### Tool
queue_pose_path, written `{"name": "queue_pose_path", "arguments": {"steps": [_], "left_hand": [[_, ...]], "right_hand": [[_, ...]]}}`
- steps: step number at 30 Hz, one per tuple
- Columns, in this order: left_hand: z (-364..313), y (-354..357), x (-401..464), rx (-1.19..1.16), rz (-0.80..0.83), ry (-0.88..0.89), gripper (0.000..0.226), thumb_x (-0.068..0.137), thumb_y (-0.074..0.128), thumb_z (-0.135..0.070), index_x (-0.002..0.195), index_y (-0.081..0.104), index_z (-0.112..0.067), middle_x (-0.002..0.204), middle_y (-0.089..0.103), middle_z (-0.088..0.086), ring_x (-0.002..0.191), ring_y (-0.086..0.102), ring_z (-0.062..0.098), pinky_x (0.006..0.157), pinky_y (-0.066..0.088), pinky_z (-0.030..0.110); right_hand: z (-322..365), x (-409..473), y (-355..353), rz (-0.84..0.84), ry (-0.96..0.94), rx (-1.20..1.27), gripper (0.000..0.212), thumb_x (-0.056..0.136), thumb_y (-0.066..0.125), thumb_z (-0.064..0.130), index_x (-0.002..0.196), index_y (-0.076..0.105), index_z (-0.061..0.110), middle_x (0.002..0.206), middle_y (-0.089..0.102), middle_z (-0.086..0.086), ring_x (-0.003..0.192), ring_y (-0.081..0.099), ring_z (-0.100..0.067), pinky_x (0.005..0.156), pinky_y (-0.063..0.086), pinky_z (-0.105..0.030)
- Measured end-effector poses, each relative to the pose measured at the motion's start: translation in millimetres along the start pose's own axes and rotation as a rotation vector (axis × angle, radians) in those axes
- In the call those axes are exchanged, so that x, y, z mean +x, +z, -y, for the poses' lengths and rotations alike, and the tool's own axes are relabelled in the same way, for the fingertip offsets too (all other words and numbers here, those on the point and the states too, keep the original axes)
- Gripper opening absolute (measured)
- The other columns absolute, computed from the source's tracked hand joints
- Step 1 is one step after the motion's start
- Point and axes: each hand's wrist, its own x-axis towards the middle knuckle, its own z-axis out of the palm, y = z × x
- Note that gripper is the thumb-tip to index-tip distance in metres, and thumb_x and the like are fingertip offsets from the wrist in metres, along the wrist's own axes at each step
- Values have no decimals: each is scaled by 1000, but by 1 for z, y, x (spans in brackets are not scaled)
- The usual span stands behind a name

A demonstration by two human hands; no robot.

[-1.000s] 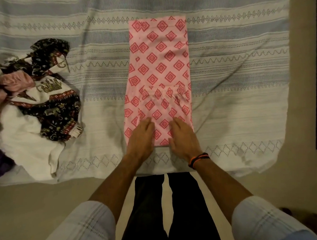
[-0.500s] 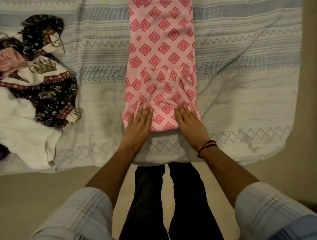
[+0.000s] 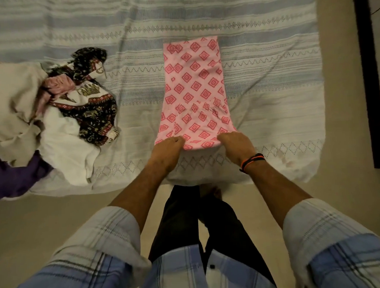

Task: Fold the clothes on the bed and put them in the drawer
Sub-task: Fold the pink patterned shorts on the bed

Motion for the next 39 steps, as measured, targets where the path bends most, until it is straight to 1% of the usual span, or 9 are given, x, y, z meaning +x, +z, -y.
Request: {"name": "queue_pose_path", "arguments": {"steps": [8,16,21,23,26,30,32,35,39], "left_hand": [[-36,11,-70,-51,54,-113,42,93,49,-8,133,52,-20,132,57,12,116,57,31,95,48,41],[-50,22,-89,-190,-107,-177,35,92,52,-3,124,60,-14,127,62,12,112,58,31,91,47,37],[-37,1,-76,-314,-215,-196,31,90,57,-7,120,63,-11,119,67,14,103,63,33,85,51,40],[-28,-15,-63,-359,-269,-202,28,88,61,-10,115,65,-11,111,70,12,99,64,33,80,50,37],[-18,-40,-43,-451,-333,-203,27,84,63,-10,111,67,-11,106,72,9,93,67,30,79,56,39],[-5,-69,-20,-541,-365,-215,24,82,61,-8,106,67,-8,101,72,11,83,69,30,72,60,44],[1,-82,-7,-586,-375,-225,25,81,61,-6,105,66,-7,97,73,11,79,70,30,70,60,42],[13,-98,12,-583,-384,-245,25,80,61,-4,104,67,-7,99,72,10,86,67,28,71,55,34],[29,-114,42,-629,-373,-297,29,79,56,-2,106,66,-9,103,71,8,93,64,27,74,53,34]], "right_hand": [[2,-73,9,13,26,64,30,95,50,11,120,66,13,118,66,-14,105,62,-33,90,53,-43],[-5,-91,11,-33,1,161,32,91,52,8,118,68,10,120,65,-18,104,61,-37,92,53,-45],[-11,-69,-18,-92,2,236,26,92,58,17,111,70,6,111,69,-18,98,63,-38,86,55,-46],[-12,-55,-34,-113,14,247,25,90,59,15,109,71,5,108,70,-18,96,63,-38,85,55,-45],[-11,-33,-55,-155,34,278,22,88,61,12,106,71,6,104,71,-17,93,64,-36,82,56,-42],[-11,-5,-82,-205,86,315,22,83,63,8,103,72,4,97,72,-17,91,64,-36,76,52,-35],[-13,9,-94,-237,115,333,20,83,62,7,100,72,5,93,72,-16,88,65,-35,73,51,-33],[-16,34,-108,-265,132,356,21,83,63,7,102,72,6,94,73,-15,88,66,-33,77,56,-38],[-22,68,-121,-252,153,351,23,85,64,9,106,72,6,98,73,-16,91,66,-33,79,53,-35]]}}
